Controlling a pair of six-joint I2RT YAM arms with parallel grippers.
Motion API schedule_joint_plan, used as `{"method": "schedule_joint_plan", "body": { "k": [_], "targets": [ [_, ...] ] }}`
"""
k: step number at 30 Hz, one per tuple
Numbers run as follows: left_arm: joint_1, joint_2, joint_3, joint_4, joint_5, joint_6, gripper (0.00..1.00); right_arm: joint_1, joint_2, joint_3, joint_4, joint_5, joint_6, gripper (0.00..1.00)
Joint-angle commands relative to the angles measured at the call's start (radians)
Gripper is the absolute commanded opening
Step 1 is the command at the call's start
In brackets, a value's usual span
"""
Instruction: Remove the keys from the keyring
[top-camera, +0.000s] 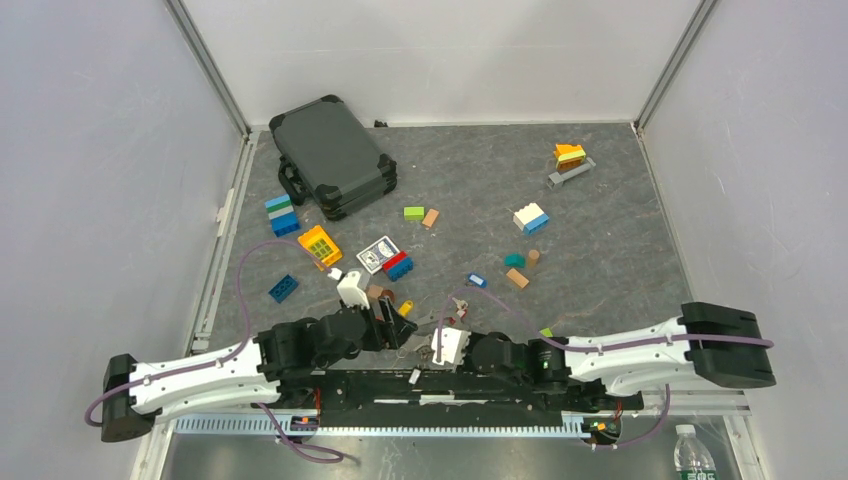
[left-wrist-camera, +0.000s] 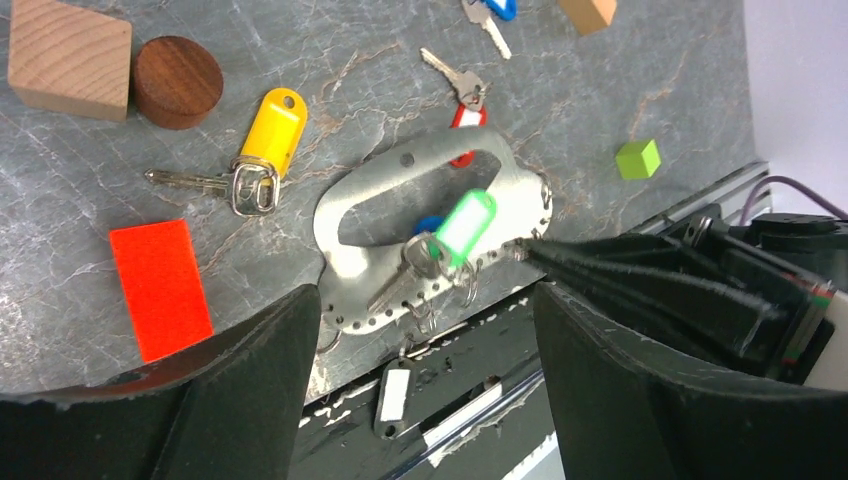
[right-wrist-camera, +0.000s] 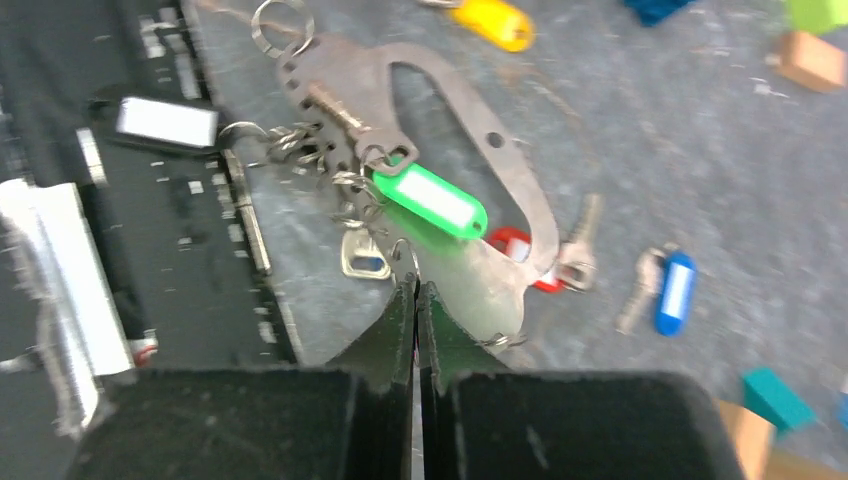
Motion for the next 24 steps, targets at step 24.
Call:
{"method": "schedule_joint_plan", "body": {
  "k": [24],
  "targets": [
    [-0.005,-0.121,-0.044,0.491,-0.017,0.329,1.00,-0.010,-0.319,0.343,-0.118,0.521,-0.184,0.00]
  ]
}}
